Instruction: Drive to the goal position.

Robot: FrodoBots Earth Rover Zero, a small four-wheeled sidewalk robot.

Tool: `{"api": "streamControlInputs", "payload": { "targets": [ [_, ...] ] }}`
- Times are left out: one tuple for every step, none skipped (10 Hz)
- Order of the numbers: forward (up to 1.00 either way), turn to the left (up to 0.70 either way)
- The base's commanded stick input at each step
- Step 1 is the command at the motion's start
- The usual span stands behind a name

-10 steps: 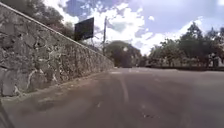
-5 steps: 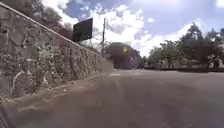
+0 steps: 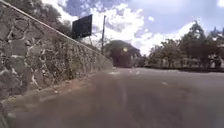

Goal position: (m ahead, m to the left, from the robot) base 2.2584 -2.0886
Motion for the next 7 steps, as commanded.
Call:
{"api": "streamControlInputs", "payload": {
  "targets": [
    [0.70,0.00],
    [0.70,0.00],
    [0.70,0.00],
    [0.70,0.00],
    [0.70,0.00],
    [0.70,0.00],
    [0.70,0.00]
  ]
}}
